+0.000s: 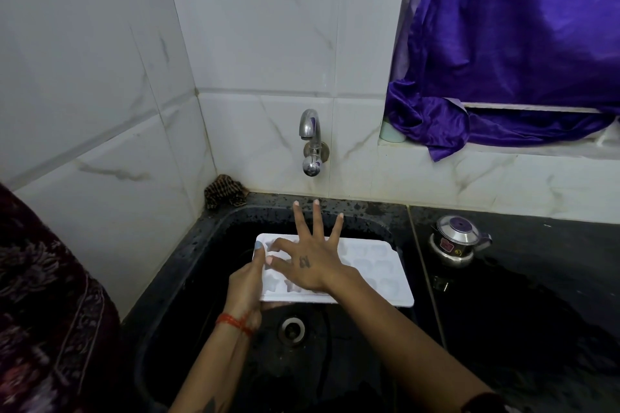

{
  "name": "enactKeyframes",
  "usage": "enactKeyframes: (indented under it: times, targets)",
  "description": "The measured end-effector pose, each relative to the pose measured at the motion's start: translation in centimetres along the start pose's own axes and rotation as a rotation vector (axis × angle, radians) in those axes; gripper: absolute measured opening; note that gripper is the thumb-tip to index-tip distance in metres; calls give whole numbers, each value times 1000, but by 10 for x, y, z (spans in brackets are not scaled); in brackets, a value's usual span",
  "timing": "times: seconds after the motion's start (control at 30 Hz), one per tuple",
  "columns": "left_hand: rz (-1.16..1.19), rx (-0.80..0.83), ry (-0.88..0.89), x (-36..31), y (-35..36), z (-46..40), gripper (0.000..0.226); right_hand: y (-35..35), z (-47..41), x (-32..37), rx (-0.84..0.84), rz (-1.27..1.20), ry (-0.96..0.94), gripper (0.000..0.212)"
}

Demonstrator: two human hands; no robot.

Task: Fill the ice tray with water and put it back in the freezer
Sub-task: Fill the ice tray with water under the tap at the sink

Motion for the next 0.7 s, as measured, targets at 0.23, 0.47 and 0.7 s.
enactKeyframes:
  times: [0.23, 0.47, 0.7]
  targets:
    - [17, 15, -7, 1, 0, -1, 43, 2, 4, 1, -214, 285, -83, 49]
    - [-30, -3, 11, 0, 1, 0, 43, 0, 0, 4, 61, -99, 24, 43]
    - [-17, 5, 17, 0, 2, 1, 41, -3, 0, 1, 71, -100, 36, 42]
Point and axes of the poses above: each hand's wrist, its own z-axis away from the middle knuckle, its own y-axis out of the palm, x = y × z, the point moved 1 cm from there along -z, towards the middle knuckle, and after that the axes turned 1 degree about x, right-handed, at the moved point
